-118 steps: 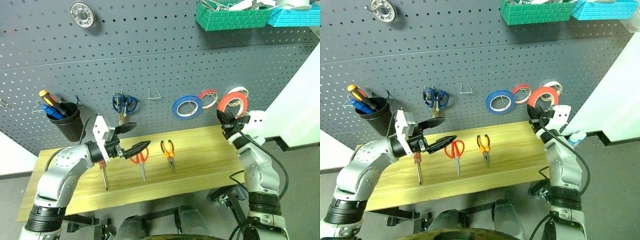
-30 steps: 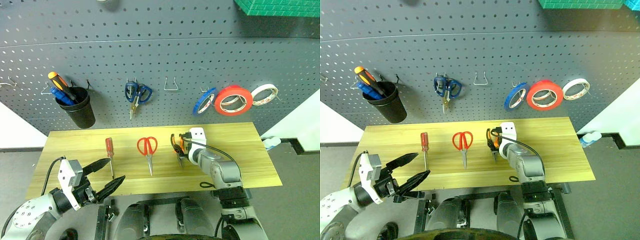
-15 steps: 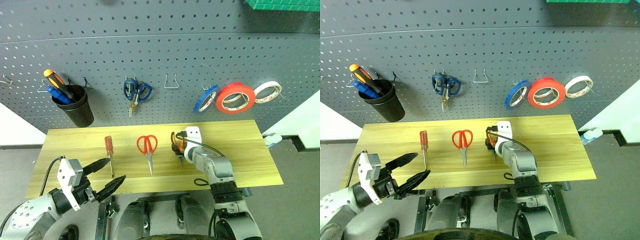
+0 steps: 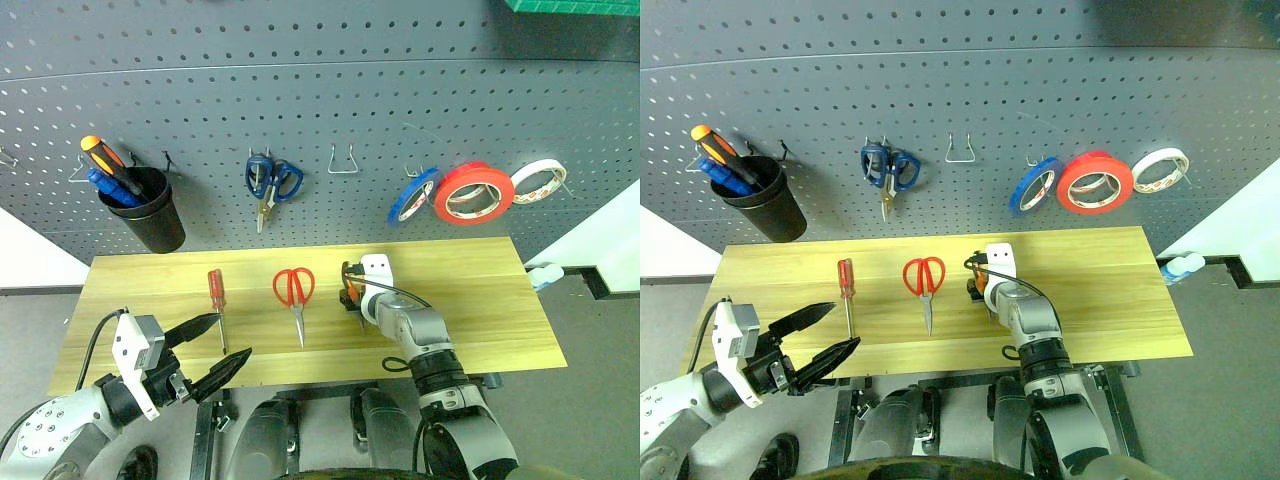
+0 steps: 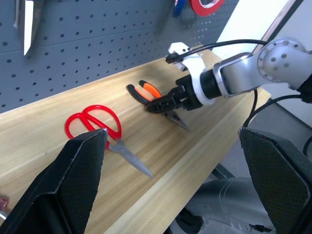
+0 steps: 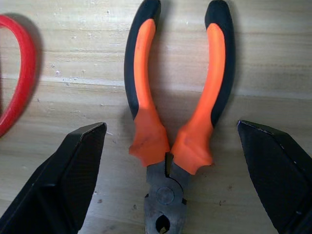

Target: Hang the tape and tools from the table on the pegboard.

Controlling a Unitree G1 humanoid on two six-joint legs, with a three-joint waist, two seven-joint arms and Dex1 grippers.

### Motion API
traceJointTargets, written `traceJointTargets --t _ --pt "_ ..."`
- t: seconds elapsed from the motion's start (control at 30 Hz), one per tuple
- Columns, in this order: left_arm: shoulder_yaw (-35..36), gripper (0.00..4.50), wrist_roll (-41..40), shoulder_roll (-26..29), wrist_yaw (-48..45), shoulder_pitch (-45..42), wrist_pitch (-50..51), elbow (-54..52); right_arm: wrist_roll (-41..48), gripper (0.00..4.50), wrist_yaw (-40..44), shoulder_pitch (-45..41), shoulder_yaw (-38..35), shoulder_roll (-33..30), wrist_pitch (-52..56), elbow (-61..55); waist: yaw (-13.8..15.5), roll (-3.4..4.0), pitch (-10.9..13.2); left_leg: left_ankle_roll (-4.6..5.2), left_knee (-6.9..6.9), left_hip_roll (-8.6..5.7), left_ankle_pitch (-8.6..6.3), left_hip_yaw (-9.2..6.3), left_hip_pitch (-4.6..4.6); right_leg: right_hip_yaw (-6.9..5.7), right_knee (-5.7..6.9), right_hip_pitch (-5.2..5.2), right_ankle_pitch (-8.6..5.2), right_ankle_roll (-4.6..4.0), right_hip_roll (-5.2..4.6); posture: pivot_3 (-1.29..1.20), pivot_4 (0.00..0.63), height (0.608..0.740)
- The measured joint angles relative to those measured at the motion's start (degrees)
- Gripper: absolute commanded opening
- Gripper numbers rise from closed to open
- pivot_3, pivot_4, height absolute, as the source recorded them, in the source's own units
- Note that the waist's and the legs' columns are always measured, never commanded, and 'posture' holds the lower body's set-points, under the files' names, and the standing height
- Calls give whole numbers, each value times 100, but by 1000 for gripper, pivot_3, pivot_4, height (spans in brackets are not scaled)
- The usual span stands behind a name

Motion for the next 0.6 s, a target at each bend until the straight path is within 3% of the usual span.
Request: traceJointTargets --t 0.1,0.33,0.6 --pt "0 4500 1 -3 24 89 0 -97 -173 4480 4 -167 121 -38 -124 277 4 -2 7 -1 0 0 0 -2 0 -1 -1 1 0 0 -1 135 211 736" --pt "0 4500 1 -3 89 92 5 -156 -506 2233 -4 -256 312 -110 -248 489 0 3 14 -1 -2 0 -1 -4 -1 -2 -6 2 0 -1 -1 132 211 736" --pt "0 4500 0 -3 79 77 5 -153 -611 2113 -7 -270 321 -122 -275 517 1 3 14 -1 -3 0 -1 -6 -1 -3 -8 2 0 -1 -1 127 211 736"
